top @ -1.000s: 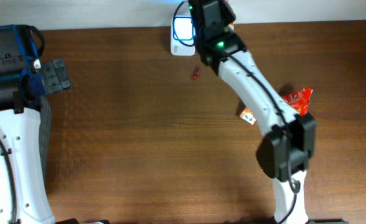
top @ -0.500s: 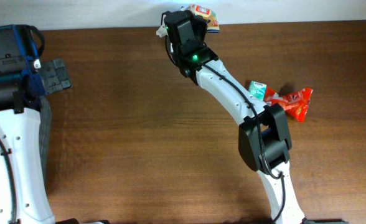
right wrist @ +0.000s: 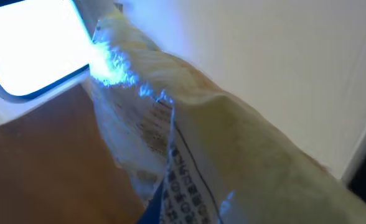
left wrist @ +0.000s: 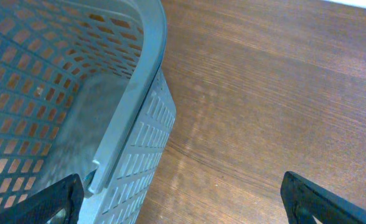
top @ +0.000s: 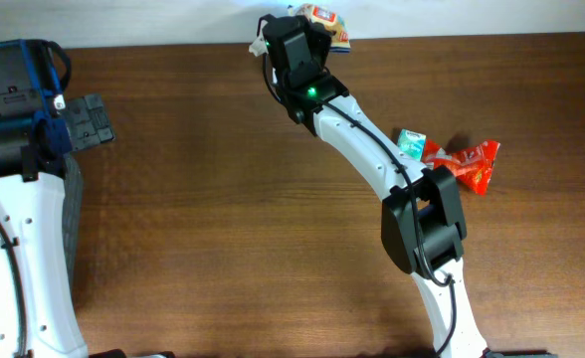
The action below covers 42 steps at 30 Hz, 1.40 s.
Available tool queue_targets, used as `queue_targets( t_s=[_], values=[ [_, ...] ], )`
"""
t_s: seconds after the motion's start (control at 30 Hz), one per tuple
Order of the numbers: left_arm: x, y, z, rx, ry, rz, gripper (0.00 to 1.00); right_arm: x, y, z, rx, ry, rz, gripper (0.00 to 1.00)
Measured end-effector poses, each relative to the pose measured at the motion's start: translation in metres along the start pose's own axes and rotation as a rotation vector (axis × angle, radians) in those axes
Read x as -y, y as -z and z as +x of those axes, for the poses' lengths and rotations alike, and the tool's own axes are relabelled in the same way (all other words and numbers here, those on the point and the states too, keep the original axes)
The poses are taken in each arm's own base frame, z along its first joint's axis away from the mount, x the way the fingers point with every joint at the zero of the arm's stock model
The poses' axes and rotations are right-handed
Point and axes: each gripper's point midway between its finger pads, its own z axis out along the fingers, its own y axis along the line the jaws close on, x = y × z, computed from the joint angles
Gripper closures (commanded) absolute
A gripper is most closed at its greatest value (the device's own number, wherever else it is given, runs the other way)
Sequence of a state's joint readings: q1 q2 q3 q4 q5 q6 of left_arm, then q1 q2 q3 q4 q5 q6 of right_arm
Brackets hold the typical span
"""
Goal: Scan the item barcode
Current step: 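Lift the white chip bag to the scanner and hold it there, then carry the chip bag right and drop it onto the pile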
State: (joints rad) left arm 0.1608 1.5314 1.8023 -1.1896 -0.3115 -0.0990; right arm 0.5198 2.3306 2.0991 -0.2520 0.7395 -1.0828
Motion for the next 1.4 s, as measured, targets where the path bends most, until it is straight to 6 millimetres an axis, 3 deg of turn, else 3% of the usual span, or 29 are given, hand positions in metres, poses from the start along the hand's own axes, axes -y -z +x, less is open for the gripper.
queue_targets(
  t_s=[0.07,0.1,0.17,0.23,0.27,0.3,0.37,0.47,0.5,0.53,0.63,0.7,0.73,0.83,0.87,0.97,1.1,1.17,1.2,1.23,1.3,1.4],
  values=[
    [0.000,0.000,0.000,0.000,0.000,-0.001,0.01,-0.014,0.019,0.009,0.018,0.015,-0.149,0.96],
    [0.000,0.000,0.000,-0.002,-0.001,-0.001,0.01,-0.009,0.034,0.013,0.041,-0.023,-0.207,0.96],
    [0.000,0.000,0.000,-0.001,0.000,0.000,0.01,0.013,0.068,0.018,0.097,-0.139,-0.291,0.96],
    [0.000,0.000,0.000,-0.001,0.000,-0.001,0.01,0.063,0.115,0.034,0.179,-0.360,-0.357,0.96],
    [0.000,0.000,0.000,-0.002,-0.001,-0.001,0.01,0.095,0.143,0.056,0.215,-0.566,-0.422,0.96],
    [0.000,0.000,0.000,0.000,0.000,0.000,0.01,0.111,0.155,0.076,0.207,-0.675,-0.447,0.96],
    [0.000,0.000,0.000,0.000,0.000,0.000,0.01,0.118,0.166,0.130,0.090,-0.907,-0.549,0.96],
    [0.000,0.000,0.000,-0.001,0.000,0.000,0.01,0.091,0.147,0.244,-0.296,-1.208,-0.628,0.96],
    [0.000,0.000,0.000,0.000,0.000,0.000,0.01,0.077,0.138,0.268,-0.388,-1.263,-0.646,0.96],
    [0.000,0.000,0.000,-0.001,0.000,-0.001,0.01,0.063,0.128,0.286,-0.458,-1.305,-0.667,0.96],
    [0.000,0.000,0.000,0.000,0.000,0.000,0.01,-0.036,0.080,0.333,-0.704,-1.413,-0.846,0.96],
    [0.000,0.000,0.000,0.000,0.000,-0.001,0.01,-0.084,0.069,0.346,-0.797,-1.440,-0.932,0.86],
    [0.000,0.000,0.000,-0.001,0.000,0.000,0.01,-0.100,0.069,0.350,-0.833,-1.458,-0.971,0.71],
    [0.000,0.000,0.000,0.000,0.000,-0.001,0.01,-0.102,0.071,0.365,-0.863,-1.494,-0.972,0.35],
    [0.000,0.000,0.000,0.000,0.000,0.000,0.01,-0.101,0.072,0.376,-0.879,-1.518,-0.960,0.28],
    [0.000,0.000,0.000,-0.001,0.000,0.000,0.01,-0.090,0.076,0.407,-0.921,-1.589,-0.921,0.27],
    [0.000,0.000,0.000,0.000,0.000,0.000,0.01,-0.059,0.081,0.415,-0.912,-1.617,-0.883,0.29],
    [0.000,0.000,0.000,-0.001,0.000,0.000,0.01,-0.031,0.083,0.411,-0.870,-1.618,-0.853,0.29],
    [0.000,0.000,0.000,-0.001,0.000,-0.001,0.01,-0.007,0.083,0.401,-0.811,-1.610,-0.823,0.30],
    [0.000,0.000,0.000,-0.001,0.000,-0.001,0.01,0.001,0.085,0.395,-0.796,-1.600,-0.819,0.30],
    [0.000,0.000,0.000,-0.001,0.000,0.000,0.01,0.025,0.083,0.362,-0.692,-1.554,-0.807,0.30],
    [0.000,0.000,0.000,-0.001,0.000,0.000,0.01,0.024,0.083,0.299,-0.579,-1.447,-0.866,0.30]
  ],
)
